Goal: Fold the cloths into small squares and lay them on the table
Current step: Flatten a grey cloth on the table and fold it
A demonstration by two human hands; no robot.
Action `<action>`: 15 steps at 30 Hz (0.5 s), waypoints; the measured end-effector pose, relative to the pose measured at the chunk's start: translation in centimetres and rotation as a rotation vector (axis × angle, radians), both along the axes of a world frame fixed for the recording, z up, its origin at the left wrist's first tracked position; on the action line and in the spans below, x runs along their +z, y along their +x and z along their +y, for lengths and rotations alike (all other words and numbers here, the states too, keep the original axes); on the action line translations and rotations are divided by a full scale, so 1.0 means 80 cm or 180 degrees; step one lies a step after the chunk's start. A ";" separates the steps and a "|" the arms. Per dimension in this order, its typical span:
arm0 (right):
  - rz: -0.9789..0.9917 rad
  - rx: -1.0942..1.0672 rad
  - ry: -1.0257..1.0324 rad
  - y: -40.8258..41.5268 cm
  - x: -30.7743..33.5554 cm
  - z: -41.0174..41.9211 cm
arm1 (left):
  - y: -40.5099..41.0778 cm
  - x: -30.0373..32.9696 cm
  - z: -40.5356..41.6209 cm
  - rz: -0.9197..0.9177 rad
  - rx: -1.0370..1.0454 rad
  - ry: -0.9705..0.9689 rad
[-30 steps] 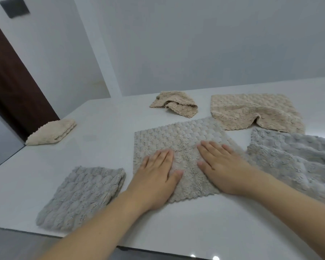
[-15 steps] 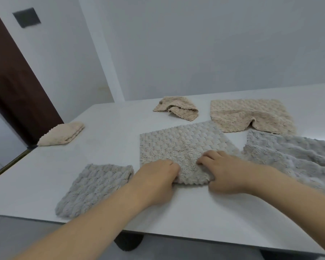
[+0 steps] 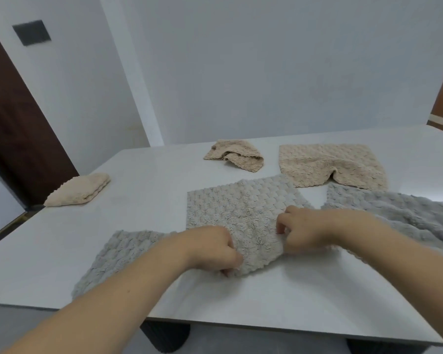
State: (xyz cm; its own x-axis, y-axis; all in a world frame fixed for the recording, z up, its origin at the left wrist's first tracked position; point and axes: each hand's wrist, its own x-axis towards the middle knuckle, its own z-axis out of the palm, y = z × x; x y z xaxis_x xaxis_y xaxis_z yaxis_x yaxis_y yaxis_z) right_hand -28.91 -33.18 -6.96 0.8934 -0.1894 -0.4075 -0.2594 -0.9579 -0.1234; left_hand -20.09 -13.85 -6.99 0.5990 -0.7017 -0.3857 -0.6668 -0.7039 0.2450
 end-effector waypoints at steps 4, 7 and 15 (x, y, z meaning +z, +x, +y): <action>0.0533 -0.0390 0.0691 0.034 0.022 -0.023 | 0.014 0.030 -0.010 0.0684 0.0171 0.0372; 0.0335 -0.0355 0.0602 0.064 0.024 -0.030 | 0.048 0.018 -0.031 0.0521 0.0420 -0.0122; -0.1243 -0.0073 0.0316 0.157 -0.052 -0.031 | 0.125 -0.066 -0.107 -0.1059 0.0353 -0.1136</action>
State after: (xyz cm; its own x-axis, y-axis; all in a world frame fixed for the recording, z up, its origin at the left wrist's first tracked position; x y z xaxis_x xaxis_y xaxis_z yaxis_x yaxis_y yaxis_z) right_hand -16.37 -35.67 -11.16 0.9806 -0.1880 -0.0556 -0.1959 -0.9308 -0.3087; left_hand -10.09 -22.41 -12.27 0.7273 -0.6802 0.0915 -0.6756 -0.6860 0.2701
